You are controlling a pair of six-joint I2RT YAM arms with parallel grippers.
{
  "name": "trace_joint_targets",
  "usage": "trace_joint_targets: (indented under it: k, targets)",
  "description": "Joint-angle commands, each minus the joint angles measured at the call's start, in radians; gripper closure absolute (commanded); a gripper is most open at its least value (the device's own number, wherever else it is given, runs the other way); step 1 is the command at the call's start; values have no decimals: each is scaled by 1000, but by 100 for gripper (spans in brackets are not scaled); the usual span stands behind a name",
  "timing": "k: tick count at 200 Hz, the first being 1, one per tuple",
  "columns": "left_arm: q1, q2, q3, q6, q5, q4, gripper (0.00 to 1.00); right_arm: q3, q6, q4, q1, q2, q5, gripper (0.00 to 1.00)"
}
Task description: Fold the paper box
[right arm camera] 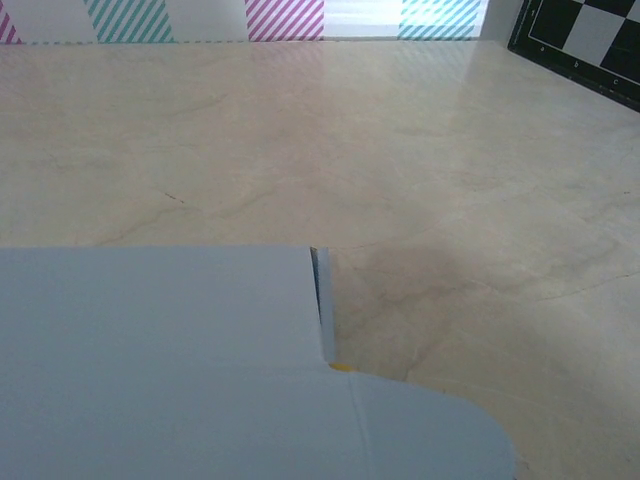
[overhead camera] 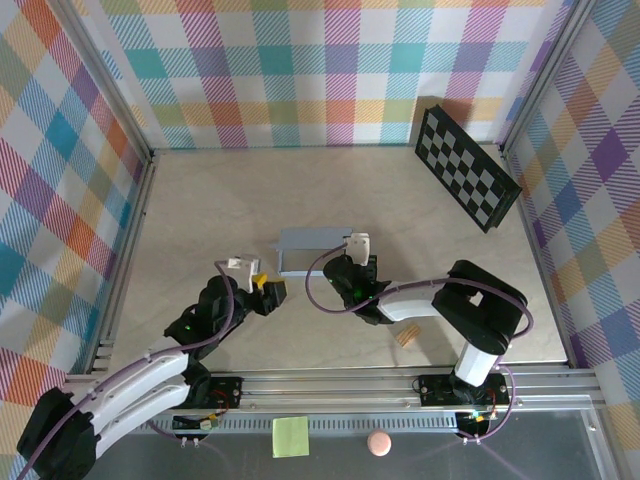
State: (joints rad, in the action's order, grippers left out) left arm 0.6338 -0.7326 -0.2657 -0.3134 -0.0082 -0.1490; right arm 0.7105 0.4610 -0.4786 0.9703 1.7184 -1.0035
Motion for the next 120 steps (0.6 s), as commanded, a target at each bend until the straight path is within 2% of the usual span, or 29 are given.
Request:
trace_joint_targets:
  k: [1,36,120]
  targets:
    - [-8,23,-134,-73,-101,190,39,9,22,70,5,29,-5,100]
    - [-38,-81,-296,-95,-61,244,41,15,31,84,5,26,10,100]
    - [-118,-589,-654,-81,186,283,49,41,77,177,5,17,41,100]
